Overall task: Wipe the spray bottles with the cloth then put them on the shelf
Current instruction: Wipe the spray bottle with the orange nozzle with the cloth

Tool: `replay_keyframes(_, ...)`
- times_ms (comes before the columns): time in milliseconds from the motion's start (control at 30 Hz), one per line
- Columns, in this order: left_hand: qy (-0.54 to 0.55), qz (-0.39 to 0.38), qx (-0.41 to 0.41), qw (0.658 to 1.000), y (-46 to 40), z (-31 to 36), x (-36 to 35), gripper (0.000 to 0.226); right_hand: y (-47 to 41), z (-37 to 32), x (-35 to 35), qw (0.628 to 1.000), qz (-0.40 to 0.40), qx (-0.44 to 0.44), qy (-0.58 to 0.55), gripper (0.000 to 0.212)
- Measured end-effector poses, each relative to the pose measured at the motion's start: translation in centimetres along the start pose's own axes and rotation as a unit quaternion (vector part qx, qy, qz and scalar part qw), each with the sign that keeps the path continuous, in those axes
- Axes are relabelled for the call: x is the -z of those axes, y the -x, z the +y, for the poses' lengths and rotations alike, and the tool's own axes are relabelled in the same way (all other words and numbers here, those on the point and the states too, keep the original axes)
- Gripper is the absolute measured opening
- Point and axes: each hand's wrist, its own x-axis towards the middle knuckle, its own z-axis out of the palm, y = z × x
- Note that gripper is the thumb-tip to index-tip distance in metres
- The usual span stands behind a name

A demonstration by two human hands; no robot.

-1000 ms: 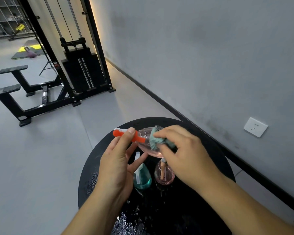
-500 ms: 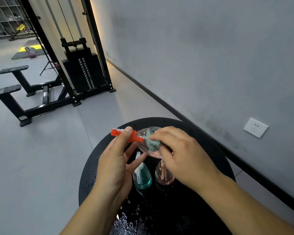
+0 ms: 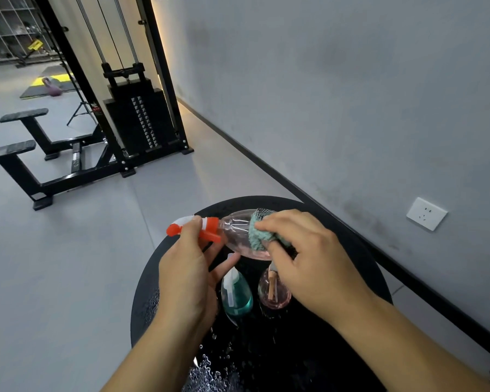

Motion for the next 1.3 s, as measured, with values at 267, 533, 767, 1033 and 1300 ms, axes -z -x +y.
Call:
replay_keyframes(267,-0.023,0.021,-0.030,0.999,-0.1,0.2,0.1,0.031,0.2,0.4,-0.2,1.000,0.005,-0.004,0.027,0.033)
replay_keyframes(533,0.016,0.047,-0.021,0.999,-0.5,-0.2,0.3,0.024,0.2,-0.2,-0.8,0.999,0.001,0.035,0.032,0.032)
replay_keyframes(767,0.041,0.081,0.003,0.996,-0.8,0.0,0.4,0.030,0.3,0.3,-0.8,1.000,0.025,0.000,0.010,0.031)
replay_keyframes(1033,0.023,0.046,-0.008,0.999,-0.8,-0.2,0.3,0.024,0.1,0.5,-0.6,0.999,0.039,-0.026,0.004,0.031)
replay_keyframes(1300,-0.014,-0.024,0.009,1.000,-0.6,-0.9,0.2,0.029,0.3,0.0,-1.1,1.000,-0.001,-0.012,0.028,0.030)
